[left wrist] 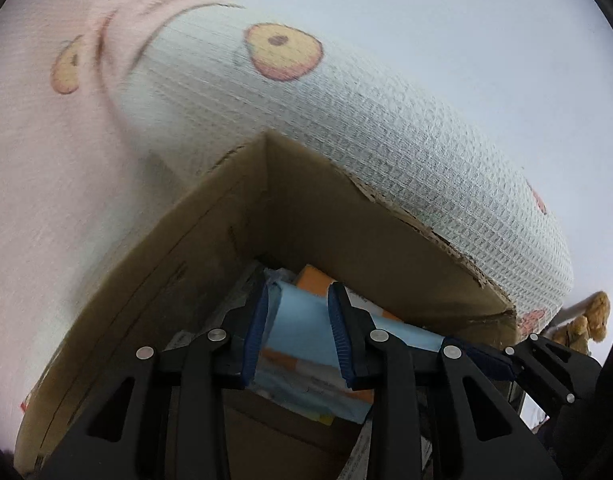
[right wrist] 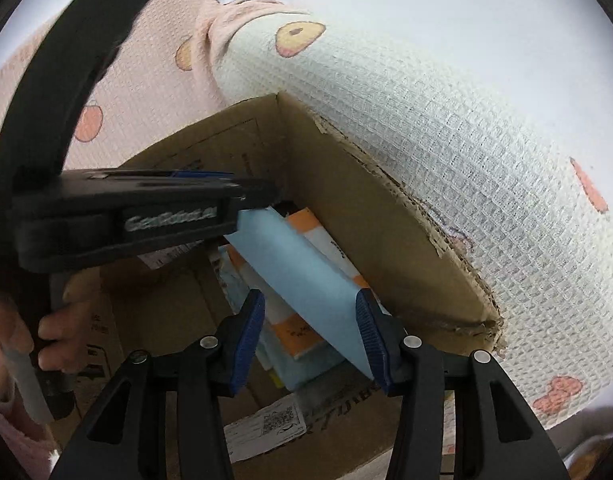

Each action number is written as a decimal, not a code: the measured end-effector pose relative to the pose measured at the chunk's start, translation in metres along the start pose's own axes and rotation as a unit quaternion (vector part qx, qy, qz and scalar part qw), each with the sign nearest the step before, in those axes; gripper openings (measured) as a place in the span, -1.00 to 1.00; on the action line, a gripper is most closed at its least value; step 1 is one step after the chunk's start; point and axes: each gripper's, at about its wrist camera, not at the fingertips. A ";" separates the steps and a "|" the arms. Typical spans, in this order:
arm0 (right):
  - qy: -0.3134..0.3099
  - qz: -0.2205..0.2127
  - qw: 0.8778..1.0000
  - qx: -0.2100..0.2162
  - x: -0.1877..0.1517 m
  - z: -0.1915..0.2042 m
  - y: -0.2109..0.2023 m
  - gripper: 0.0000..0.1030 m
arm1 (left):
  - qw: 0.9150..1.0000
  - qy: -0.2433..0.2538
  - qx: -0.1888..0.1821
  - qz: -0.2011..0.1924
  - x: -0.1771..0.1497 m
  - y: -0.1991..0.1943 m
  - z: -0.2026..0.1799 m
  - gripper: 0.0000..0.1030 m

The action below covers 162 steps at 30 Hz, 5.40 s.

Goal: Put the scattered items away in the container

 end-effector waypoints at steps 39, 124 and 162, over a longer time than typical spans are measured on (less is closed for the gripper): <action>-0.025 0.073 0.995 0.069 0.001 0.013 0.021 -0.30 | 0.988 -0.080 -0.078 0.108 -0.012 0.038 0.020 -0.45; -0.156 0.060 0.904 0.394 -0.051 0.397 0.090 0.34 | 0.850 -0.484 0.125 -0.164 -0.342 -0.230 0.357 0.26; -0.050 0.148 0.867 0.473 -0.068 0.394 0.143 -0.60 | 0.860 -0.482 0.034 -0.164 -0.317 -0.184 0.349 -0.20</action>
Point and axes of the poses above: each gripper's, at about its wrist camera, not at the fingertips, and y roughly the way its jaws point, z to its left, x to its top, and after that the axes turned 2 degrees about x, right-handed
